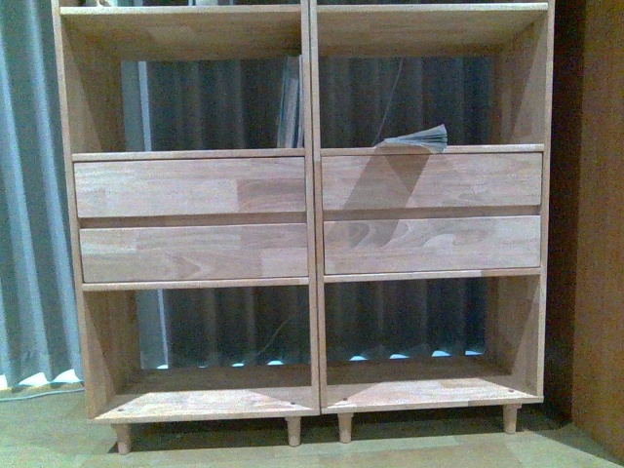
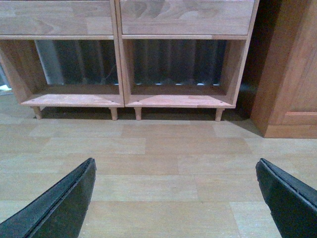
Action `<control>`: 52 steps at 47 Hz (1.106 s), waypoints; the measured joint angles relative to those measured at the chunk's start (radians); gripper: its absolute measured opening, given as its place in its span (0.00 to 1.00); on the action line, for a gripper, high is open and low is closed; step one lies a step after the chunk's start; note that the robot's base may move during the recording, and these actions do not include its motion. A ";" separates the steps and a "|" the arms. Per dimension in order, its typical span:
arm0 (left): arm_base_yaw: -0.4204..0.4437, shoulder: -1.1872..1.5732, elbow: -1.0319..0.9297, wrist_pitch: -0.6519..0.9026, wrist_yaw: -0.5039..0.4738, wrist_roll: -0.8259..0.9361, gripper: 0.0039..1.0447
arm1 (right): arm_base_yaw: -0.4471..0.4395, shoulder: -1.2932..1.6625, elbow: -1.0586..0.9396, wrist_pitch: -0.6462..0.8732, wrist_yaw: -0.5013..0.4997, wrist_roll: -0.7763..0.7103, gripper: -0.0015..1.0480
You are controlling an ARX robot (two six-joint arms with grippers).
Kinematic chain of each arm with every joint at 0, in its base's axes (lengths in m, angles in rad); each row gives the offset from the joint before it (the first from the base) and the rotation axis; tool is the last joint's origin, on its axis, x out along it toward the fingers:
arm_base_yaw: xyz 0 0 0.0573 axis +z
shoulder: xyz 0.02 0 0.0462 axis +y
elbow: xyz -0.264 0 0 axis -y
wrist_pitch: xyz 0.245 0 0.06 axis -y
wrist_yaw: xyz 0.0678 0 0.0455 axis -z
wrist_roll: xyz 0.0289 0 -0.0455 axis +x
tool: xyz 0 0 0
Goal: Organize books on shelf
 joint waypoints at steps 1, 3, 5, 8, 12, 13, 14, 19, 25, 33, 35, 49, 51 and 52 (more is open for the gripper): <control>0.000 0.000 0.000 0.000 0.000 0.000 0.93 | 0.000 0.000 0.000 0.000 0.000 0.000 0.93; 0.000 0.000 0.000 0.000 0.000 0.000 0.93 | 0.000 0.000 0.000 0.000 0.000 0.000 0.93; 0.000 0.000 0.000 0.000 0.000 0.000 0.93 | 0.000 0.000 0.000 0.000 0.000 0.000 0.93; 0.000 0.000 0.000 0.000 0.000 0.000 0.93 | 0.000 0.000 0.000 0.000 0.000 0.000 0.93; 0.000 0.000 0.000 0.000 0.000 0.000 0.93 | 0.000 0.000 0.000 0.000 0.000 0.000 0.93; 0.000 0.000 0.000 0.000 0.000 0.000 0.93 | 0.000 0.000 0.000 0.000 0.000 0.000 0.93; 0.000 0.000 0.000 0.000 0.000 0.000 0.93 | 0.000 0.000 0.000 0.000 0.000 0.000 0.93; 0.000 0.000 0.000 0.000 0.000 0.000 0.93 | 0.000 0.000 0.000 0.000 0.000 0.000 0.93; 0.000 0.000 0.000 0.000 0.000 0.000 0.93 | 0.000 0.000 0.000 0.000 0.000 0.000 0.93; 0.000 0.000 0.000 0.000 0.000 0.000 0.93 | 0.000 0.000 0.000 0.000 0.000 0.000 0.93; 0.000 0.000 0.000 0.000 0.000 0.000 0.93 | 0.000 0.000 0.000 0.000 0.000 0.000 0.93; 0.000 0.000 0.000 0.000 0.000 0.000 0.93 | 0.000 0.000 0.000 0.000 0.000 0.000 0.93; 0.000 0.000 0.000 0.000 0.000 0.000 0.93 | 0.000 0.000 0.000 0.000 0.000 0.000 0.93; 0.000 0.000 0.000 0.000 0.000 0.000 0.93 | 0.000 0.000 0.000 0.000 0.000 0.000 0.93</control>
